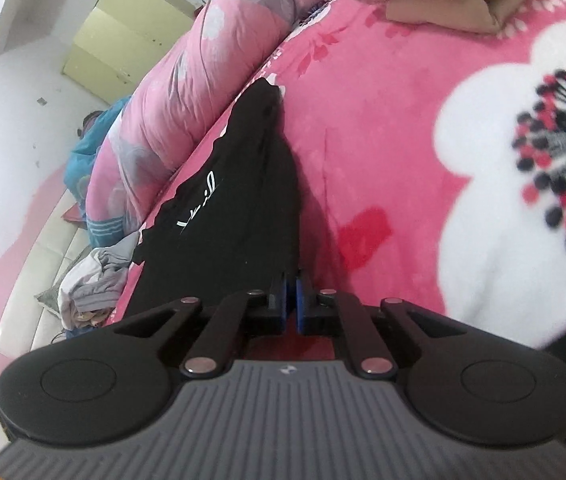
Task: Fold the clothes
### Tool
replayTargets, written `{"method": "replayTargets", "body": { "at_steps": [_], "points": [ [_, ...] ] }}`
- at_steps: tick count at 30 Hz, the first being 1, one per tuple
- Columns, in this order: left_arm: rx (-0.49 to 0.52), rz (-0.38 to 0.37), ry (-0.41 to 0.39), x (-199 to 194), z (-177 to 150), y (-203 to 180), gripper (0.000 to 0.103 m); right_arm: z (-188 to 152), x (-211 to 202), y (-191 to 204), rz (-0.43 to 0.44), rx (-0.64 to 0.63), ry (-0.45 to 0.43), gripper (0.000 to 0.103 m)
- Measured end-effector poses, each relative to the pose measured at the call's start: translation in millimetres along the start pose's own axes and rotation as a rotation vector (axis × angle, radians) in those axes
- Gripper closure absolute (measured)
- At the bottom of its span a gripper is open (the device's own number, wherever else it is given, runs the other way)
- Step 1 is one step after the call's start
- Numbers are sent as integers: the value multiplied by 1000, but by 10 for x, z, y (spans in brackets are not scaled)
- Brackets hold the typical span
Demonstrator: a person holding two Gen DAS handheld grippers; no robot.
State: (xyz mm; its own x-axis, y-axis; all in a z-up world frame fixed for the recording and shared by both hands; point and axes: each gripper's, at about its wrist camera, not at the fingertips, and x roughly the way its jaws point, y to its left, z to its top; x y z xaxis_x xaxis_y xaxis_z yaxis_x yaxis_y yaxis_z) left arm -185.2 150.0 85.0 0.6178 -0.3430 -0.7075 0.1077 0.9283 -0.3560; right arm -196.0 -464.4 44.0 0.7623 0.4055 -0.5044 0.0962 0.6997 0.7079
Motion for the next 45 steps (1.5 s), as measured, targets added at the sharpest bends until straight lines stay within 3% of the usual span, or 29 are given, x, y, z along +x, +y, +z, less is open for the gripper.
{"method": "replayTargets", "body": {
  "at_steps": [2, 4, 6, 8, 9, 10, 12, 14, 19, 22, 26, 29, 31, 36, 38, 40, 41, 42, 45],
  "points": [
    [8, 13, 30, 109, -39, 41, 96, 17, -13, 7, -31, -26, -9, 100],
    [11, 31, 78, 249, -78, 89, 85, 34, -26, 14, -62, -53, -18, 98],
    [-2, 28, 98, 282, -102, 148, 85, 51, -39, 21, -93, -79, -27, 98],
    [10, 29, 91, 177, -62, 155, 70, 67, -52, 27, -124, -105, -36, 96],
    [31, 47, 73, 107, -23, 139, 52, 76, -58, 31, -140, -118, -41, 93],
    [55, 68, 53, 38, 20, 119, 41, 84, -65, 34, -155, -131, -45, 91],
    [97, 105, 16, -78, 126, 73, 39, 101, -78, 41, -186, -158, -54, 83],
    [122, 118, -20, -109, 307, 8, 35, 128, -87, 49, -215, -183, -64, 82],
    [208, 55, -103, 225, 899, -323, 25, 674, 261, 213, -142, -200, -74, 81],
    [259, 23, -139, 658, 1251, -622, 14, 1022, 657, 471, -82, -237, -47, 72],
    [287, 32, -150, 1416, 1615, -983, 14, 1496, 1358, 878, -56, -293, -10, 54],
    [288, 46, -150, 1940, 1725, -1134, 14, 1818, 1907, 975, -72, -286, 12, 44],
    [274, 54, -133, 2198, 1717, -1134, 23, 2034, 2273, 1040, -83, -281, 27, 44],
    [212, -8, -112, 2562, 1601, -929, 23, 2400, 3008, 1039, -88, -249, 39, 40],
    [206, -31, -126, 2612, 1541, -831, 21, 2480, 3244, 965, -82, -215, 45, 40],
    [201, -68, -139, 2596, 1529, -800, 13, 2469, 3436, 913, -93, -219, 77, 41],
    [199, -78, -144, 2595, 1519, -788, 13, 2464, 3531, 888, -99, -221, 93, 57],
    [194, -86, -149, 2599, 1511, -772, 13, 2455, 3621, 870, -107, -226, 108, 97],
    [162, -117, -161, 2592, 1519, -710, 13, 2312, 3600, 1169, -153, -371, 57, 99]
  ]
}}
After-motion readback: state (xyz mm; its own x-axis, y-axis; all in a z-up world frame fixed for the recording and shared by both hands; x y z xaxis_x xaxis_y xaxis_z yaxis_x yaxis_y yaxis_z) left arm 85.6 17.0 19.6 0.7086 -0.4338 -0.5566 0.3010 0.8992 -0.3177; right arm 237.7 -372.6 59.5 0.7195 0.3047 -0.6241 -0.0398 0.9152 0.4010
